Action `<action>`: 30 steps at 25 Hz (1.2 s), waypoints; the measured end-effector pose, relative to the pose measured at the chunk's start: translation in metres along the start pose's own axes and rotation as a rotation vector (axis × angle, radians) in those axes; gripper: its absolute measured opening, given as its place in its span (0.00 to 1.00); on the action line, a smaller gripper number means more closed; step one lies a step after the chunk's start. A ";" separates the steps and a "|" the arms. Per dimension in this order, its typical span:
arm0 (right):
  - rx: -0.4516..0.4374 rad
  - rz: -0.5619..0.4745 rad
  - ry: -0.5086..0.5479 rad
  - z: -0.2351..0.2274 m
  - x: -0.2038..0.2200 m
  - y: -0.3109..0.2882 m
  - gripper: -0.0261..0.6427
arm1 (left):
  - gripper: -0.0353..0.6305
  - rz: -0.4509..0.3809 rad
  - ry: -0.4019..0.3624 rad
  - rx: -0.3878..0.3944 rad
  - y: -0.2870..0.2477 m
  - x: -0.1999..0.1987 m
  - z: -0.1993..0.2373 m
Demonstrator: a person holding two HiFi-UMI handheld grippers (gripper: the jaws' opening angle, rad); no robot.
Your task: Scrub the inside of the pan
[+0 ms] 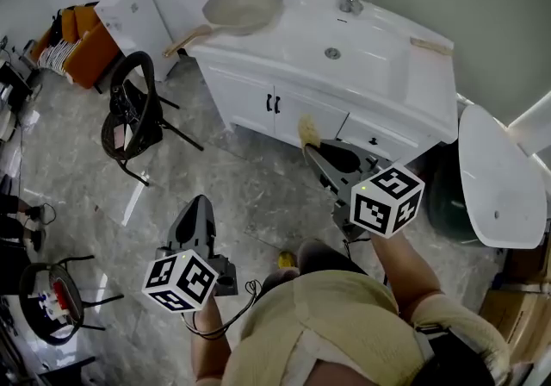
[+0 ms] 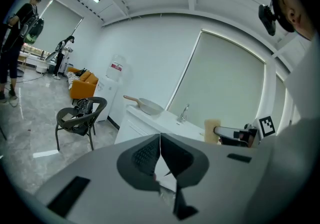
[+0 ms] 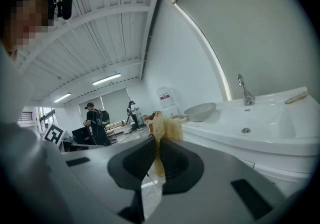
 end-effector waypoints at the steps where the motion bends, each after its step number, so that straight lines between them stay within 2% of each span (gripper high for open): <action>1: 0.002 0.003 -0.003 0.000 0.001 -0.004 0.11 | 0.14 0.004 0.005 0.003 -0.002 0.001 0.004; 4: 0.007 0.017 -0.013 -0.008 0.000 -0.019 0.11 | 0.14 0.008 0.016 0.051 -0.015 -0.001 0.007; 9: -0.005 0.013 0.011 -0.028 -0.021 -0.061 0.11 | 0.14 -0.030 -0.016 0.110 -0.050 -0.030 0.008; 17: -0.028 0.003 0.031 -0.077 -0.055 -0.125 0.11 | 0.14 -0.058 -0.125 0.083 -0.126 -0.076 0.017; 21: -0.037 0.012 0.032 -0.100 -0.069 -0.152 0.11 | 0.14 -0.070 -0.117 0.072 -0.164 -0.096 0.024; 25: -0.038 0.017 0.030 -0.123 -0.082 -0.170 0.11 | 0.14 -0.045 -0.072 0.115 -0.198 -0.107 0.023; 30: -0.044 0.012 0.021 -0.147 -0.089 -0.187 0.11 | 0.14 -0.012 -0.123 0.105 -0.234 -0.114 0.024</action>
Point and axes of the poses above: the fingertips, and each gripper's own axes: y backward along the fingers, z to its left, x out of its underside, the point moved 3 cm from there along y, backward along the fingers, and after that the axes turned 1 degree about -x, right-handed, at the moved point
